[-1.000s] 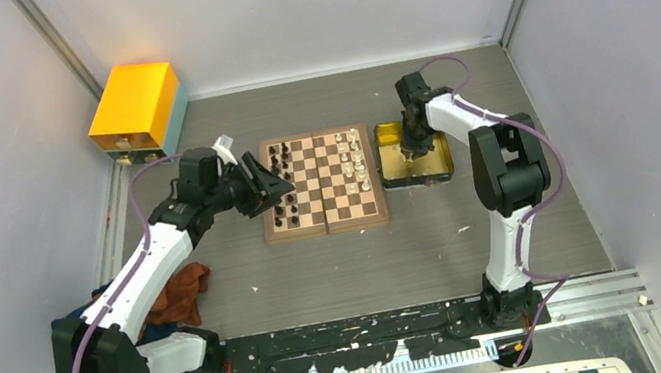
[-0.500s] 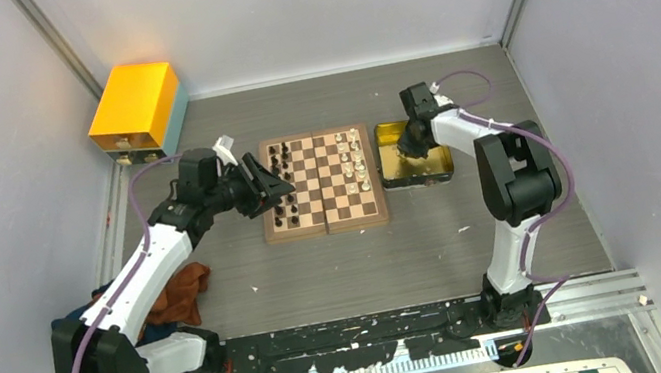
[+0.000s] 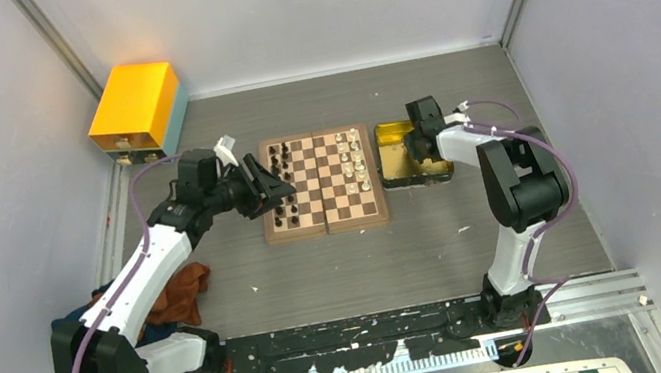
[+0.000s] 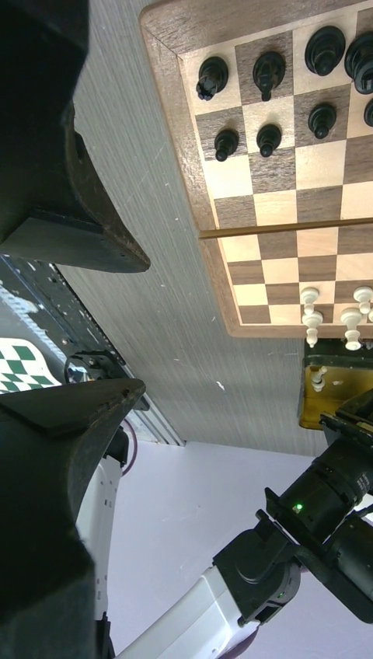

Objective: Set up the chess pieces on the board
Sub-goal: Adjust the chess piece in the storage box, then pick up the chess piece from the storage box.

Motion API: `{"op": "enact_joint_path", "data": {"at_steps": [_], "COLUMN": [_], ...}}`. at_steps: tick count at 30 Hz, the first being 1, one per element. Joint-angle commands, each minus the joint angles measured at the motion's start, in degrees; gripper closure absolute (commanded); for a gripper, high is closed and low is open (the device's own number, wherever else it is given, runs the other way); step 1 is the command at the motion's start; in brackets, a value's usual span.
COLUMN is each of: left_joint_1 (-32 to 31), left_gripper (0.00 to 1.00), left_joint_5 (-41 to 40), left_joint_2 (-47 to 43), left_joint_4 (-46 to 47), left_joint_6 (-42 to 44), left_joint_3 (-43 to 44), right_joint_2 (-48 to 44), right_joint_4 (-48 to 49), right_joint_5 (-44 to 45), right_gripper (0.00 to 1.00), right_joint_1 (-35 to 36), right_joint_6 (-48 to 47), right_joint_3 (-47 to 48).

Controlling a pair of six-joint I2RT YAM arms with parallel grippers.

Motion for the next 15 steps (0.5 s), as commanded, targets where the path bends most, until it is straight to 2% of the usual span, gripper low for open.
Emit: {"op": "enact_joint_path", "data": {"at_steps": [1,4,7,10,15], "left_joint_1": [0.4,0.4,0.4,0.4,0.4], "left_gripper": [0.47,0.47,0.47,0.47,0.47], "left_joint_5": [1.9,2.4,2.8,3.1,3.0], "left_joint_2": [-1.3,-0.6,0.0,0.6,0.9], "left_joint_4": [1.1,2.0,2.9,3.7,4.2], "left_joint_6": [1.2,0.7,0.1,-0.5,-0.9], "left_joint_3": [-0.1,-0.1,-0.2,-0.1,0.0], "right_joint_2": [-2.8,-3.5,-4.1,-4.7,-5.6], "right_joint_4": [0.2,-1.1,-2.0,-2.7,-4.8], "right_joint_5": [5.1,5.1,4.5,4.3,3.5], "right_gripper": [0.89,0.71,0.6,0.56,0.56], "right_joint_1": [-0.2,-0.2,-0.3,-0.2,-0.2], "right_joint_6": [5.5,4.2,2.2,-0.1,-5.7], "right_joint_3": [-0.1,0.7,1.8,2.7,5.1]}}
